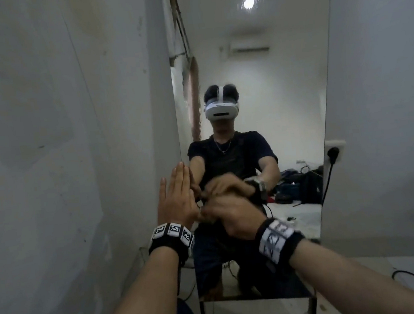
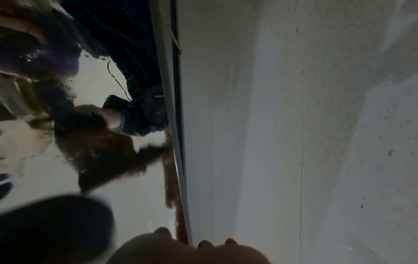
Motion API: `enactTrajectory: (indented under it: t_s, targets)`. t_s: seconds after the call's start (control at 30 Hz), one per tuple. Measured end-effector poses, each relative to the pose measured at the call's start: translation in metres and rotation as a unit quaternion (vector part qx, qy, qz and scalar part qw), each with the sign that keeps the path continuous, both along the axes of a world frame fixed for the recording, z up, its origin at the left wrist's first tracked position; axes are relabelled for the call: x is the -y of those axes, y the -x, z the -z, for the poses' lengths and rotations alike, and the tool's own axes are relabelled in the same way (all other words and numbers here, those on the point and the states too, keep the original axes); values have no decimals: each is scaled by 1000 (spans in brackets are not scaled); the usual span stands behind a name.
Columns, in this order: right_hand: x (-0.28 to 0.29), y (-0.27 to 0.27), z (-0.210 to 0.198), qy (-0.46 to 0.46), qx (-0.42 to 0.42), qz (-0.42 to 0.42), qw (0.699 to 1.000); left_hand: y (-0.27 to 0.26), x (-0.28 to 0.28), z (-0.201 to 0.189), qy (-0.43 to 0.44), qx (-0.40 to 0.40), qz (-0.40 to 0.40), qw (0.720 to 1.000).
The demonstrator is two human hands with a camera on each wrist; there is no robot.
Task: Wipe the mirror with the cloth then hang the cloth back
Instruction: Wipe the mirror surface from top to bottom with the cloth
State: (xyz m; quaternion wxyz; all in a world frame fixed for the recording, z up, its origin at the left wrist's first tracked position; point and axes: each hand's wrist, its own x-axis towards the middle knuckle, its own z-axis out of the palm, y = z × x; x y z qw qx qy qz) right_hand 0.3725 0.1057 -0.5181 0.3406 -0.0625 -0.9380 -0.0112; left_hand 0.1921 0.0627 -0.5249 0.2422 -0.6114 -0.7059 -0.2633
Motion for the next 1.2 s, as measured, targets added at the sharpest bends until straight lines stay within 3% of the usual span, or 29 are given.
enactTrajectory:
  t_s: [0.07,0.13,0.23,0.37,0.5,0.67,0.77,0.9,1.03,1.1,1.2]
  targets:
    - [-6,-2,-56,-52,-156,40,986,2,-1,0,-2,-6,3,1000]
    - [-23,0,-107,-103,-252,123,955,3,-1,1,4,-11,5,1000]
    - [-51,8,-125,-144,-192,209,948,5,1,2,12,-10,4,1000]
    - [-58,13,-46,-147,-86,228,959,9,-3,4,19,-17,10,1000]
    - [-23,12,62,-85,-27,181,979,14,-8,8,38,-32,4,999]
    - [27,-7,183,-3,125,132,983,21,-10,13,35,-58,-3,998]
    - [48,-16,213,20,152,142,978,24,-10,14,35,-71,0,997]
    - [48,-11,166,44,-17,112,993,25,-10,14,40,-77,5,996]
    - [27,13,83,-28,-192,147,970,28,-6,10,45,-95,16,994]
    - [15,31,71,-71,-192,148,968,30,-5,9,49,-106,18,993]
    - [7,45,102,-69,-92,134,984,32,-7,10,47,-114,7,992]
